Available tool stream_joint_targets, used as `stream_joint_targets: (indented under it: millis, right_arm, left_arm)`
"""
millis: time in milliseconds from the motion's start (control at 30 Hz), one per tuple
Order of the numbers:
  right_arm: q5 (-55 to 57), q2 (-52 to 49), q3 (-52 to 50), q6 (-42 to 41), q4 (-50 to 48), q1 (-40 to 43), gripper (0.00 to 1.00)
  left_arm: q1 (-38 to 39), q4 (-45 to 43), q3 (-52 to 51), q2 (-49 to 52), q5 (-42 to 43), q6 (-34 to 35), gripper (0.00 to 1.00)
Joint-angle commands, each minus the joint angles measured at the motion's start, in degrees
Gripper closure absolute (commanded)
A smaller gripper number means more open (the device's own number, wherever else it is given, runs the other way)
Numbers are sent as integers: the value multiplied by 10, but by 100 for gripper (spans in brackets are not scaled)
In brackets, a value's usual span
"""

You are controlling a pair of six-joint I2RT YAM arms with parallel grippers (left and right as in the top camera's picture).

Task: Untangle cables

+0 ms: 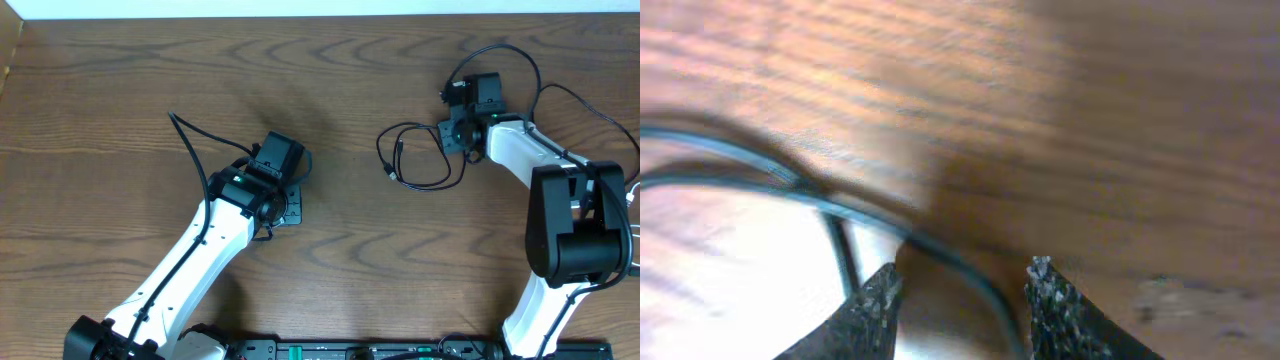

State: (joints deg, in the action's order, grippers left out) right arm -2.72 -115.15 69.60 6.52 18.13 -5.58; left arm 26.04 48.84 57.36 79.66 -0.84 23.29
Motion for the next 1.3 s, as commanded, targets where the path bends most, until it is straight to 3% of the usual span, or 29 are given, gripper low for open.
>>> stream_joint_targets:
  millis: [0,100,233,333,533,833,1000,1133,1267]
  right_arm:
    - [-70,-40,-19,-21,35,-1,61]
    - [-140,-40,-19,-44,65,-1,63]
    - [-157,-40,-19,-44,116,-3,80]
    - [-150,-40,-19,-44,179,-3,85]
    - [-48,-40,-19,-119,247,-4,76]
    - [-28,-40,-19,-166,265,-14,79]
    - [35,-40,-19,-228,254,-53,76]
    - [74,-40,-19,-228,254,-90,72]
    - [73,-40,-19,-238,256,-102,95]
  left_arm:
    - [0,2,2,-3,-11,-5,84]
    - [0,2,2,-3,-11,-5,84]
    - [0,4,2,-3,-11,-5,84]
    - [0,4,2,-4,-11,-5,85]
    - [0,4,2,-3,-11,-5,84]
    - [0,4,2,-3,-11,-5,84]
    - [0,4,2,-3,-11,-5,84]
    - [0,4,2,-3,-11,-5,85]
    - [0,4,2,-3,-11,-5,85]
